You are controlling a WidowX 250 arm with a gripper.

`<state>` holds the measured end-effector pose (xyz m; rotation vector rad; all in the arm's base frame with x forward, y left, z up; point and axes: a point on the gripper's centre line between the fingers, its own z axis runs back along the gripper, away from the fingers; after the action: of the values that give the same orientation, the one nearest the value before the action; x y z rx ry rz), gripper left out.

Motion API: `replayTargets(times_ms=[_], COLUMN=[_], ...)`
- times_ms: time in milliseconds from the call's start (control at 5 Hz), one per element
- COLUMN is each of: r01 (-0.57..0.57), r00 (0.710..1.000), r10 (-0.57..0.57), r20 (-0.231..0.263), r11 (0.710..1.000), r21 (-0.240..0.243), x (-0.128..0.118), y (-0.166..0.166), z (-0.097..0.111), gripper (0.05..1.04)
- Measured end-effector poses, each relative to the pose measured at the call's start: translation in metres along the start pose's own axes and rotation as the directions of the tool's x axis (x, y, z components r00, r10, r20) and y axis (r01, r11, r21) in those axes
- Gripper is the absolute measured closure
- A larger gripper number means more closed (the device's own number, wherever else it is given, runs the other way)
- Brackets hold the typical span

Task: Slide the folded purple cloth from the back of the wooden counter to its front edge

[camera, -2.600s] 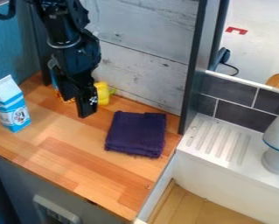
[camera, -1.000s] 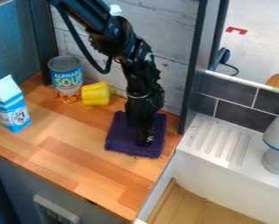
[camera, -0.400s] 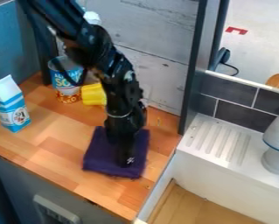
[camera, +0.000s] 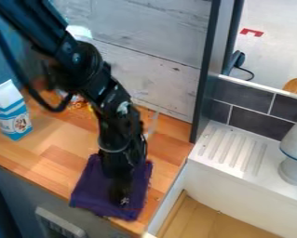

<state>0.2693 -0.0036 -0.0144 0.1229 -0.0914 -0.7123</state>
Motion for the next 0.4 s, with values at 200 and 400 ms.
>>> replayTargets(times_ms=[200, 400], r01=[0.016, 0.029], r00=[1.0, 0.999], r10=[-0.016, -0.03], r20=[0.005, 0.035], r11=[1.0, 0.999], r21=[0.006, 0.031], x=[-0.0033, 0.0016], y=[-0.0072, -0.0025], z=[0.0009, 0.01], gripper=[0.083, 0.083])
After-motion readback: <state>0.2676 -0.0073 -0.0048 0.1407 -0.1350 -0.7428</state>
